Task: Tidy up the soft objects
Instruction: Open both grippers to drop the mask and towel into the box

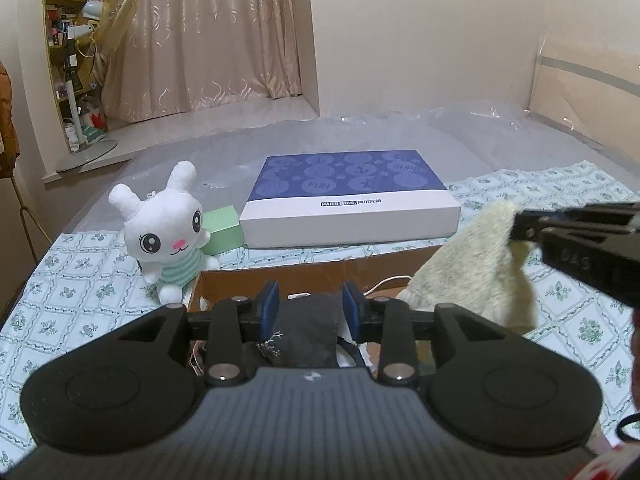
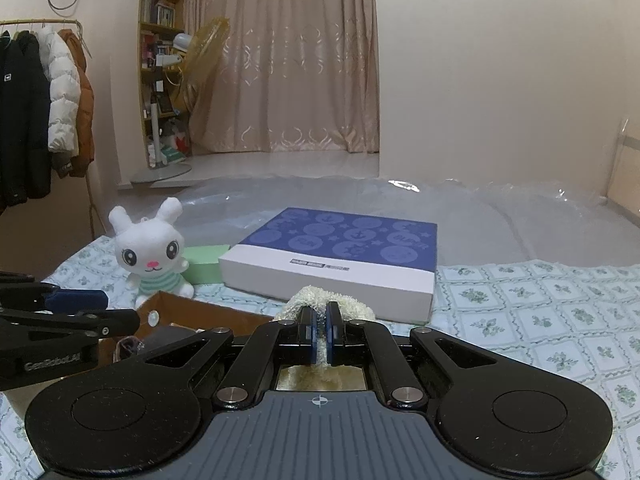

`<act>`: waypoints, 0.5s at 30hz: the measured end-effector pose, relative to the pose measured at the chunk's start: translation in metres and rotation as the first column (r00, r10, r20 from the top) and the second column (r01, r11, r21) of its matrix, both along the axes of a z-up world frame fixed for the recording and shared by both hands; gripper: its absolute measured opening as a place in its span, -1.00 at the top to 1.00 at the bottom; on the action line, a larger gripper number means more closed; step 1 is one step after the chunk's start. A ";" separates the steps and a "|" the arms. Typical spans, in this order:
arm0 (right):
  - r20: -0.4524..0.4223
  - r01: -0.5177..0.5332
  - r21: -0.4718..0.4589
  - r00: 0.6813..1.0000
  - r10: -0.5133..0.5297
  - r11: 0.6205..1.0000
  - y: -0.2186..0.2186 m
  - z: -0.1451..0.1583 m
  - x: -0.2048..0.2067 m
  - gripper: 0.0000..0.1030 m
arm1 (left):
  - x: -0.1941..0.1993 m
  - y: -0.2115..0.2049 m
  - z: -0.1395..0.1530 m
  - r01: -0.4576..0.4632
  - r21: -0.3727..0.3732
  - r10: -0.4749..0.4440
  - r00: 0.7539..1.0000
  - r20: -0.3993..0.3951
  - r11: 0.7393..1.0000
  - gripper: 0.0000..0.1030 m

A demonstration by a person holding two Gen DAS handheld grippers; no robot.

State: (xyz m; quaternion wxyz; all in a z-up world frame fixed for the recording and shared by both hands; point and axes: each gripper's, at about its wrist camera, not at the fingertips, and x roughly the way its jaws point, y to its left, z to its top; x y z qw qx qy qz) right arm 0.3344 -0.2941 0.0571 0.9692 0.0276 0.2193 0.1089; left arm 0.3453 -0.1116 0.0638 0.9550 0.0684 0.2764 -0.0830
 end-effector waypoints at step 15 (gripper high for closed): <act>-0.233 -0.033 0.047 0.972 0.043 0.998 -0.014 -0.034 0.010 -0.17 | -0.022 0.003 0.006 0.036 -0.028 -0.035 0.999 0.014 0.999 0.40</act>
